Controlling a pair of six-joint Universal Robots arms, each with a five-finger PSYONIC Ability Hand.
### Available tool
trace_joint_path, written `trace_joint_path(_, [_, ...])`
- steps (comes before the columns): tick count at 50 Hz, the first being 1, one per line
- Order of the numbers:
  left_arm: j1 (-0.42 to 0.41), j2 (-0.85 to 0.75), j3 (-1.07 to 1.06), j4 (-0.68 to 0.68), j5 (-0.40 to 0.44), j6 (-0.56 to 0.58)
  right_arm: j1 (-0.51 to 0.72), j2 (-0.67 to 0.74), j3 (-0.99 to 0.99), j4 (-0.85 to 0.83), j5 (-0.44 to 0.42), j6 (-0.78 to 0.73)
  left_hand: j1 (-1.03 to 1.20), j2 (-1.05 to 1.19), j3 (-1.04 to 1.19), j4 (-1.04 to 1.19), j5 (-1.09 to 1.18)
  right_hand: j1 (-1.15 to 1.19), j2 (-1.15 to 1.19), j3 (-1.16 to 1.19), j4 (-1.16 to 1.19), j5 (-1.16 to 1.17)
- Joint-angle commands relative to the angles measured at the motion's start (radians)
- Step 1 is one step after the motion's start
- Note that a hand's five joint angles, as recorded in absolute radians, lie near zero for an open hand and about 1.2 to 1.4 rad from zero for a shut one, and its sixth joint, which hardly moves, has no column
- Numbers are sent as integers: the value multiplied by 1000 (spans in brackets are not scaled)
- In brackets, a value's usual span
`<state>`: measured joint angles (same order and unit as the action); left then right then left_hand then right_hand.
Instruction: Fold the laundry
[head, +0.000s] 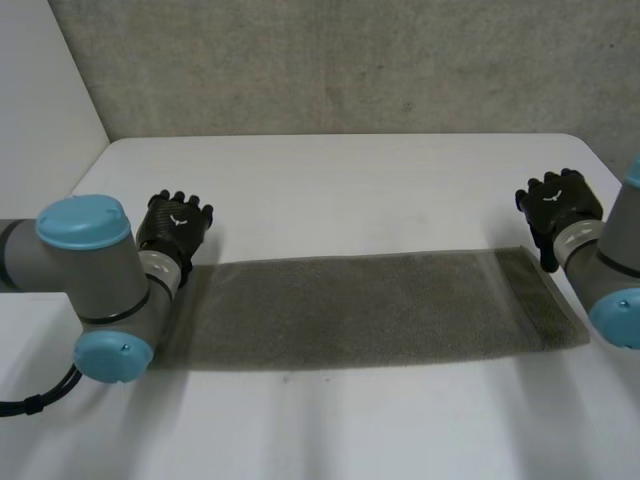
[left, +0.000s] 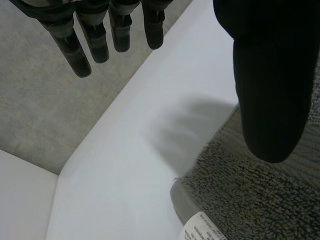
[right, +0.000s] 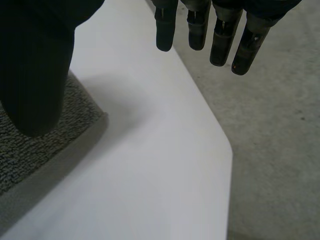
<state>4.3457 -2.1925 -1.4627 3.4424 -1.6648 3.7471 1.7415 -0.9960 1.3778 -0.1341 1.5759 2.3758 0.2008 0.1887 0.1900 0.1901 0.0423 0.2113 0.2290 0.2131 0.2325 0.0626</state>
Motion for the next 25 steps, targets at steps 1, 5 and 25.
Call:
trace_joint_path(1, [0,112,-93,6,-1,-6,-14,-186,180,91,-72,31,-26,-14,-15,-16,-42,-37,-54,-39,-58,-63])
trace_joint_path(5, [2,206,-194,38,-1,-38,-61,-228,254,143,-144,34,-26,-14,-15,-16,-42,-37,-54,-39,-58,-63])
trace_joint_path(25, [-20,347,-360,123,-3,-282,-309,-273,520,-12,-405,17,-26,-14,-15,-16,-42,511,493,509,489,485])
